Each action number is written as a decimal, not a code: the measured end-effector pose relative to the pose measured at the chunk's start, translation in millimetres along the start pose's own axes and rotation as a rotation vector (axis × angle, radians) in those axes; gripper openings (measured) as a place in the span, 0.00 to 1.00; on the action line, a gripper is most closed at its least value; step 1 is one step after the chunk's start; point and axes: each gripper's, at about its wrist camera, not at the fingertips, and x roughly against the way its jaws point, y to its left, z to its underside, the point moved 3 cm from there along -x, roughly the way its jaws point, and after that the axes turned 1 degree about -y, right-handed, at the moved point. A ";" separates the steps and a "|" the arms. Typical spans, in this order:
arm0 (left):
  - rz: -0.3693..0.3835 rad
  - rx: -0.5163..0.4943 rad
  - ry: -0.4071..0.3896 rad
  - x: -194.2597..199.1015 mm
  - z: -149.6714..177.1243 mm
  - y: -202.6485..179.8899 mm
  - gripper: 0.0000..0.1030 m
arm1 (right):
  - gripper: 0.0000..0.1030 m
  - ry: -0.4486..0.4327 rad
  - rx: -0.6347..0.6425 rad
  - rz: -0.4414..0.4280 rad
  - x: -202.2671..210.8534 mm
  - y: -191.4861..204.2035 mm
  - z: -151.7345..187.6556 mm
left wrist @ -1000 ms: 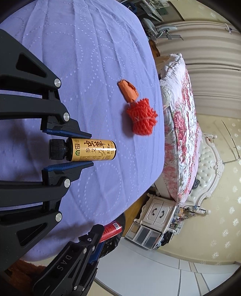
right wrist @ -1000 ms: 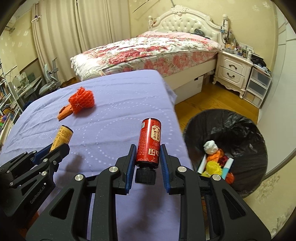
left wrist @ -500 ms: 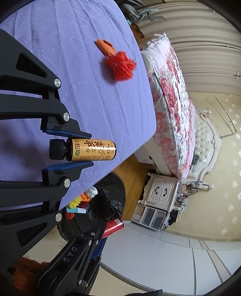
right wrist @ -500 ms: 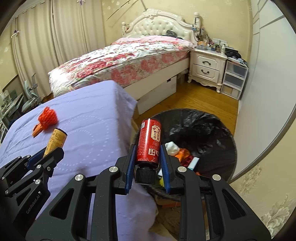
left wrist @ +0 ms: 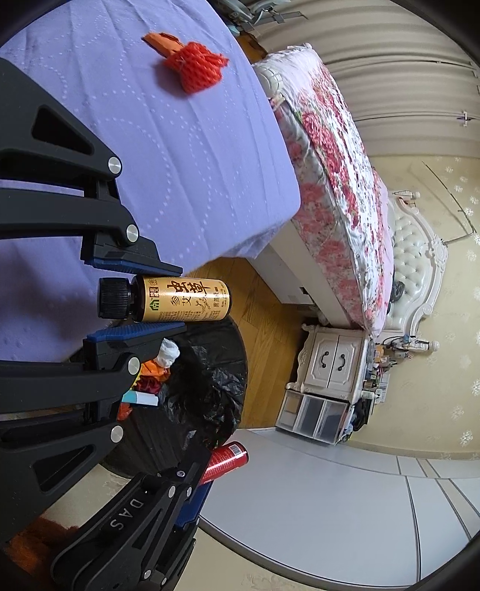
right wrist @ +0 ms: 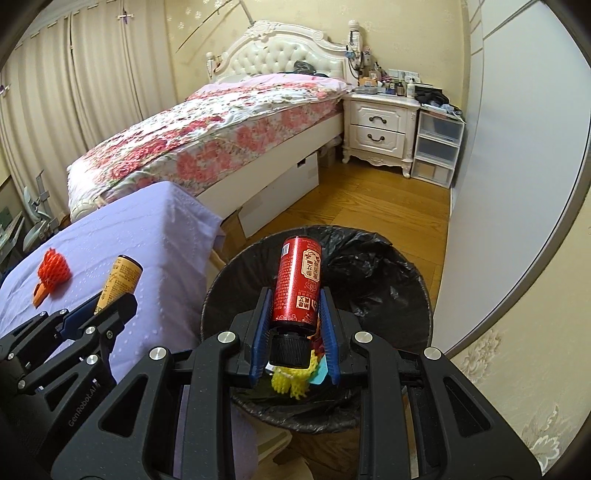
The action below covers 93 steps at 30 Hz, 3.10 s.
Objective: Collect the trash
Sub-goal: 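Carry the gold bottle and red can over the black bin with both tools, then open both tools to drop the bottle and can into the bin, then move both tools back over the orange net and cloth on the bed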
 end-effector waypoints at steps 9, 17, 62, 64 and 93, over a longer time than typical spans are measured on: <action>-0.003 -0.030 0.022 -20.8 -10.8 -16.7 0.24 | 0.25 0.013 -0.046 0.016 -16.6 -19.4 -4.2; 0.000 -0.050 0.031 -30.4 -17.0 -28.9 0.24 | 0.25 0.021 -0.066 0.035 -27.5 -28.3 -4.7; -0.147 -0.017 -0.026 -1.6 -14.0 16.7 0.72 | 0.68 -0.009 -0.061 0.066 -22.5 -10.0 -2.5; -0.167 -0.003 -0.030 5.0 -10.7 29.5 0.72 | 0.69 -0.008 -0.042 0.045 -20.9 3.3 -1.9; -0.565 0.364 -0.005 112.9 73.6 286.3 0.74 | 0.71 0.080 0.290 -0.351 -16.9 269.2 8.0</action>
